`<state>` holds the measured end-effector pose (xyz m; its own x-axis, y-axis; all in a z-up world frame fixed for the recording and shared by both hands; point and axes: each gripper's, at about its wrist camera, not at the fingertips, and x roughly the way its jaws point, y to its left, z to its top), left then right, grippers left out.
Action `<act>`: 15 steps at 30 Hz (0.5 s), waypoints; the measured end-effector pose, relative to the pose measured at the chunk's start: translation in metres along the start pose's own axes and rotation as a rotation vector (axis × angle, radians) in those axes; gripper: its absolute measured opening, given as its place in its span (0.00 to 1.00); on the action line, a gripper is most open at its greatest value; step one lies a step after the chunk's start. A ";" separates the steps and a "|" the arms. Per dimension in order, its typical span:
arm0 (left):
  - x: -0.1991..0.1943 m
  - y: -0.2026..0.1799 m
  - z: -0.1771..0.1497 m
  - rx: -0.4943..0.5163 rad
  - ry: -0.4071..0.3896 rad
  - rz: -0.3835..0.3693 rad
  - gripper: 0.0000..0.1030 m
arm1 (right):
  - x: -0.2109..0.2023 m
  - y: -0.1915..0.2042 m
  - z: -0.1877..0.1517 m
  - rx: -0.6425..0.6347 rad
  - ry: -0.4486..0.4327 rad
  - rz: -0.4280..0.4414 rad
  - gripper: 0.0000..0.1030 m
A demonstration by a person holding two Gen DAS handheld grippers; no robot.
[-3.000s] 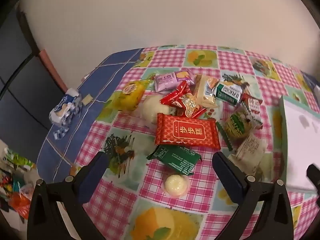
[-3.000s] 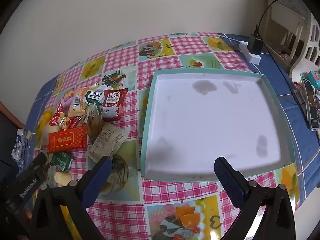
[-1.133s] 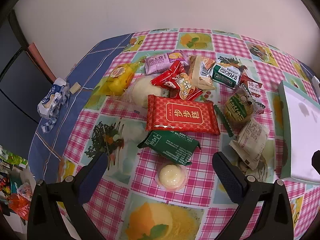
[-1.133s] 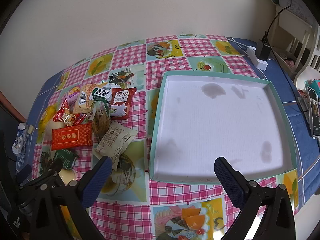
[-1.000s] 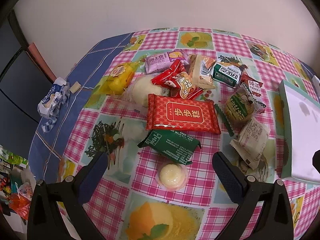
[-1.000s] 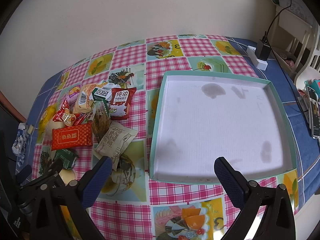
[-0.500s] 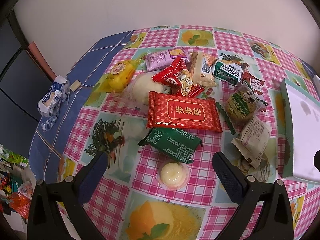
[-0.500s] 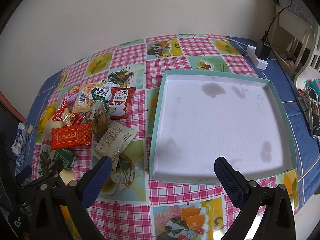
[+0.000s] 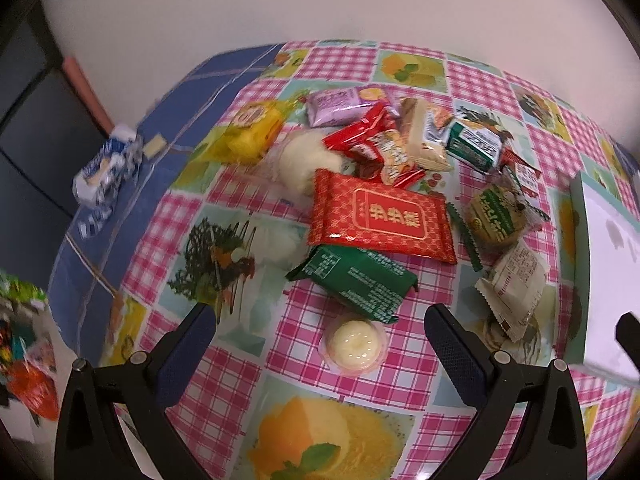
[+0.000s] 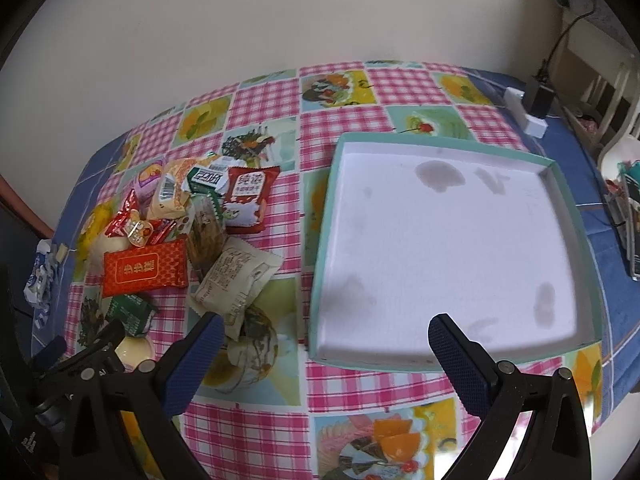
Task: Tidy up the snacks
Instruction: 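Grasp the cream biscuit packet with the right gripper while the left gripper approaches the jelly cup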
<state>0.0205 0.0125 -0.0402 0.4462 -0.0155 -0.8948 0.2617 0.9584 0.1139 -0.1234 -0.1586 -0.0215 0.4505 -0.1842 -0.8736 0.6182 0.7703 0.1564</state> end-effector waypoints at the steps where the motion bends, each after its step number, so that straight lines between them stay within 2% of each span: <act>1: 0.002 0.004 0.000 -0.017 0.009 -0.007 1.00 | 0.002 0.003 0.001 -0.005 0.006 0.011 1.00; 7: 0.019 0.015 -0.001 -0.083 0.076 -0.059 1.00 | 0.022 0.023 0.003 -0.033 0.054 0.090 1.00; 9: 0.024 0.015 -0.003 -0.091 0.101 -0.073 0.96 | 0.031 0.032 0.004 -0.043 0.076 0.112 0.99; 11: 0.031 0.015 -0.005 -0.096 0.131 -0.081 0.87 | 0.040 0.039 0.005 -0.057 0.095 0.125 0.95; 15: 0.040 0.012 -0.008 -0.096 0.167 -0.106 0.83 | 0.053 0.053 0.007 -0.091 0.109 0.124 0.90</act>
<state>0.0341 0.0253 -0.0779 0.2701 -0.0780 -0.9597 0.2134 0.9768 -0.0193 -0.0616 -0.1319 -0.0564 0.4441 -0.0216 -0.8957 0.4996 0.8358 0.2276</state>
